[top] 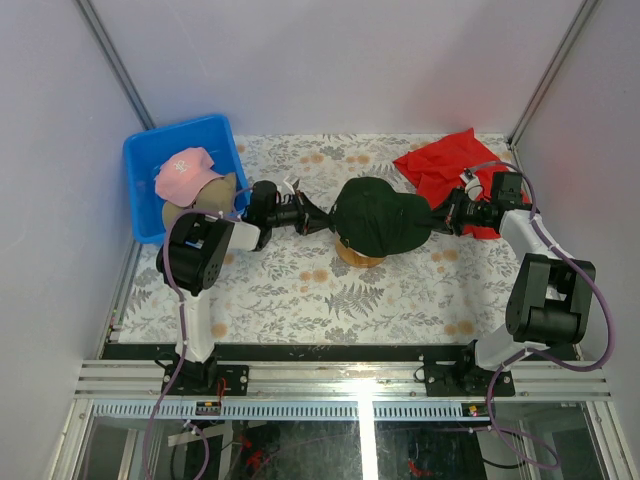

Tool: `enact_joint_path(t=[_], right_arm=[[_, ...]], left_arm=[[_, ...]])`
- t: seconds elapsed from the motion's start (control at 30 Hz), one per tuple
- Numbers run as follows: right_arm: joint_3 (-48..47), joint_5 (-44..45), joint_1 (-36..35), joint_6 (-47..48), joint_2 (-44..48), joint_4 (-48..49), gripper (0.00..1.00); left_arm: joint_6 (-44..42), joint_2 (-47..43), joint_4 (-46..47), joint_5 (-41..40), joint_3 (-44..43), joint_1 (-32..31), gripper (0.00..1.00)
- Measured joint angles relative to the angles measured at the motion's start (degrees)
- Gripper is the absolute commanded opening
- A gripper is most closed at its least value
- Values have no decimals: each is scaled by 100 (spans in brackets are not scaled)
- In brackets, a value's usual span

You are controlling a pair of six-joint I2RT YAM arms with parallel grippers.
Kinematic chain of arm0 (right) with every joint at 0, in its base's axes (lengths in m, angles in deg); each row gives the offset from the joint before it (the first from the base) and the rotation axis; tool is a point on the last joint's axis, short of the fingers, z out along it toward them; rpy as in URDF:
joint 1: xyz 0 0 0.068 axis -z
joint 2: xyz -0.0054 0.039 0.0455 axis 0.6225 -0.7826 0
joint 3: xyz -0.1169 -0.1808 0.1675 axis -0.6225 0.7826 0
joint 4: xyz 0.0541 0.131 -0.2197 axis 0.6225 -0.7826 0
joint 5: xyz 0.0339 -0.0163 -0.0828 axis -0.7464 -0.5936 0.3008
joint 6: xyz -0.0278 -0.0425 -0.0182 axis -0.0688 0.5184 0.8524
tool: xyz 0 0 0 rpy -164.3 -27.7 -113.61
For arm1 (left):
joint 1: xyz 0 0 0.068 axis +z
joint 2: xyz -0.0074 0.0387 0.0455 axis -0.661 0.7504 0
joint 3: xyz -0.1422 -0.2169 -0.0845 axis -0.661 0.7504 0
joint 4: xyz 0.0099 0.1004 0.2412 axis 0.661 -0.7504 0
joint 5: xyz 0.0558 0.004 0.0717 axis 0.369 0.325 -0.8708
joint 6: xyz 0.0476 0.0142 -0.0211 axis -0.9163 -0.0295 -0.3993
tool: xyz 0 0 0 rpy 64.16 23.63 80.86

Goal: Stack the hats

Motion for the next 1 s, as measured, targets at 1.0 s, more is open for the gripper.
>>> enact_joint_path(t=[1.0], right_arm=[[-739, -219, 13, -138, -979, -42, 33]], left_arm=[[-1893, -190, -1193, 146, 328, 70, 0]])
